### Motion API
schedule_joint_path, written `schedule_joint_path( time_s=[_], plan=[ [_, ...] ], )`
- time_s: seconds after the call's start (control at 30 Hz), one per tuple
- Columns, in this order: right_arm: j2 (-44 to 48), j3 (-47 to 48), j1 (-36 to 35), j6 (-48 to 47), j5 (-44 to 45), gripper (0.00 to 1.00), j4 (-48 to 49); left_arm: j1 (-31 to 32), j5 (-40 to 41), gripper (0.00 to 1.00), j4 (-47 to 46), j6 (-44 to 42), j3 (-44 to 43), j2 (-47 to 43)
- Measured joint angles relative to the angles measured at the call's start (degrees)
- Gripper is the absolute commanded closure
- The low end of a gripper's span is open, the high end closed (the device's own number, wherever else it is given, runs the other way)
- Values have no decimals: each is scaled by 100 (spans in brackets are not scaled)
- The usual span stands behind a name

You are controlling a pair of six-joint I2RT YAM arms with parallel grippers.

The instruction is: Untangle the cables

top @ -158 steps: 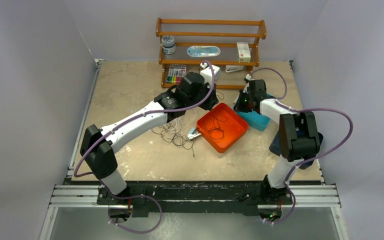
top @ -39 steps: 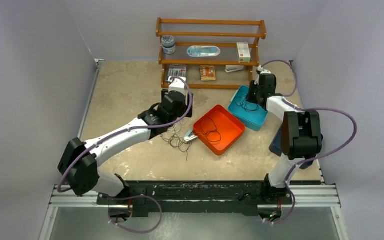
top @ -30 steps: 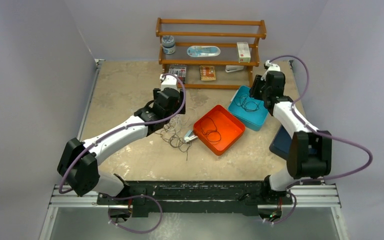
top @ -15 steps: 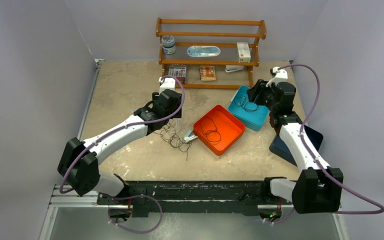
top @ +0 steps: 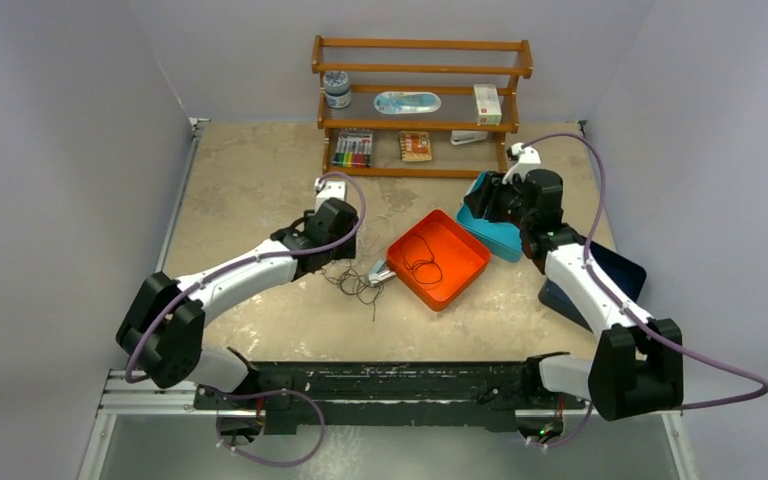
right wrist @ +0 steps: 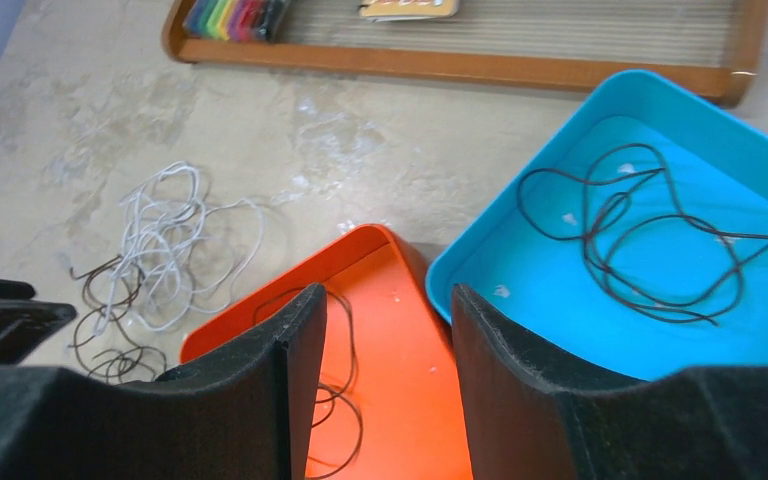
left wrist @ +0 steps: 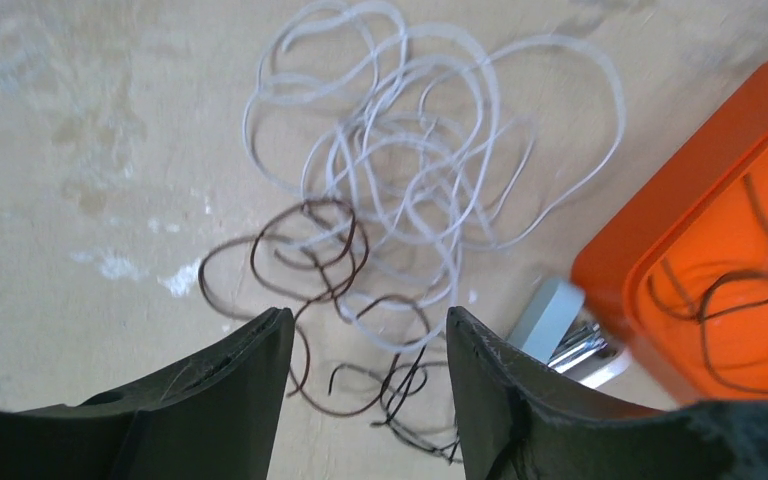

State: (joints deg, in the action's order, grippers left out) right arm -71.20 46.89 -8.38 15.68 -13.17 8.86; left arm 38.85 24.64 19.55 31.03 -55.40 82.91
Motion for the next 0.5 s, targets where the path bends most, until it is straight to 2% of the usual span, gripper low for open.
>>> schedule_joint_path(
  time_s=[0.2, 0.33, 0.5],
  plan=[
    [-81, -20, -297, 131, -2, 49, 24, -7, -81, 44, 127, 474, 833, -605],
    [-232, -20, -363, 151, 0, 49, 37, -68, -13, 47, 142, 761, 999, -1064],
    [-420, -17, -407, 155, -2, 49, 46, -608, -146, 54, -90, 866, 999, -1067]
  ],
)
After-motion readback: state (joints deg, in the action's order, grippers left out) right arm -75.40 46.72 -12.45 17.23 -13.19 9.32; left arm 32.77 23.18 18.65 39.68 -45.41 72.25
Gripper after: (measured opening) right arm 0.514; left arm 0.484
